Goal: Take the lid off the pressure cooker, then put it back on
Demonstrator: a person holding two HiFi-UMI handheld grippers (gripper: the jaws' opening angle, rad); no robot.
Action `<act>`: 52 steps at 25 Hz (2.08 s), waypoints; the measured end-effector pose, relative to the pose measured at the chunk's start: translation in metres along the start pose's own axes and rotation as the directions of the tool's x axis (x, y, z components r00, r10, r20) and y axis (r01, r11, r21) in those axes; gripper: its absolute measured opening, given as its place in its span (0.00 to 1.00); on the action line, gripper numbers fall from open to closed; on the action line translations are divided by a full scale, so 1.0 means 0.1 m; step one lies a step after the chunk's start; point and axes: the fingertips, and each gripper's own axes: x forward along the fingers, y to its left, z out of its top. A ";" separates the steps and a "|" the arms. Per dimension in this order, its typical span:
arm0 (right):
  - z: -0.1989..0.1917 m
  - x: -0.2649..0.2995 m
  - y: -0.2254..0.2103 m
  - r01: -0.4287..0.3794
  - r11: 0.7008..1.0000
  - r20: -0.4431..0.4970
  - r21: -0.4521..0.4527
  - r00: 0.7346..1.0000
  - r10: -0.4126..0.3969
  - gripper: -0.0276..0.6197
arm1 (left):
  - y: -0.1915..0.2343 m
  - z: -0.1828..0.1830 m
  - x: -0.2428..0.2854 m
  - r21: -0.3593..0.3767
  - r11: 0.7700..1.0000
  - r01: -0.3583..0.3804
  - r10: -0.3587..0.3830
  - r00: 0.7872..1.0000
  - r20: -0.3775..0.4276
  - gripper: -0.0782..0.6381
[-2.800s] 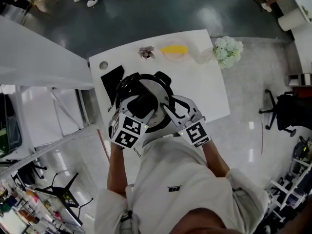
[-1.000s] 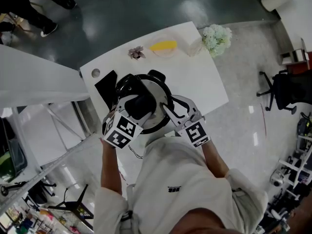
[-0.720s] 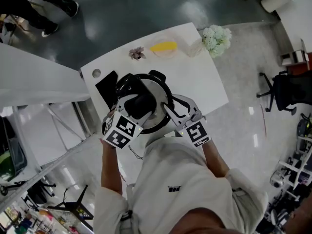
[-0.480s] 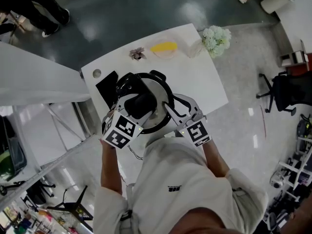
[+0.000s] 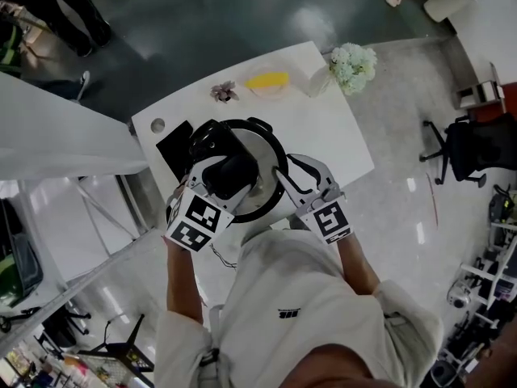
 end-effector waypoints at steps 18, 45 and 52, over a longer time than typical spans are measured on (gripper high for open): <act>0.11 -0.31 -0.39 -0.033 0.998 0.104 -0.055 0.994 0.039 0.24 | -0.16 0.39 0.19 -0.040 0.996 -0.078 0.079 0.997 0.015 0.51; -0.29 -0.98 -1.55 -0.006 1.000 0.100 0.031 0.995 0.003 0.24 | -0.56 1.27 1.32 -0.051 0.996 -0.068 0.068 0.998 -0.001 0.51; -0.45 -1.09 -1.84 0.017 0.999 0.089 0.052 0.996 -0.022 0.24 | -0.66 1.38 1.62 -0.049 0.998 -0.045 0.044 0.999 -0.028 0.51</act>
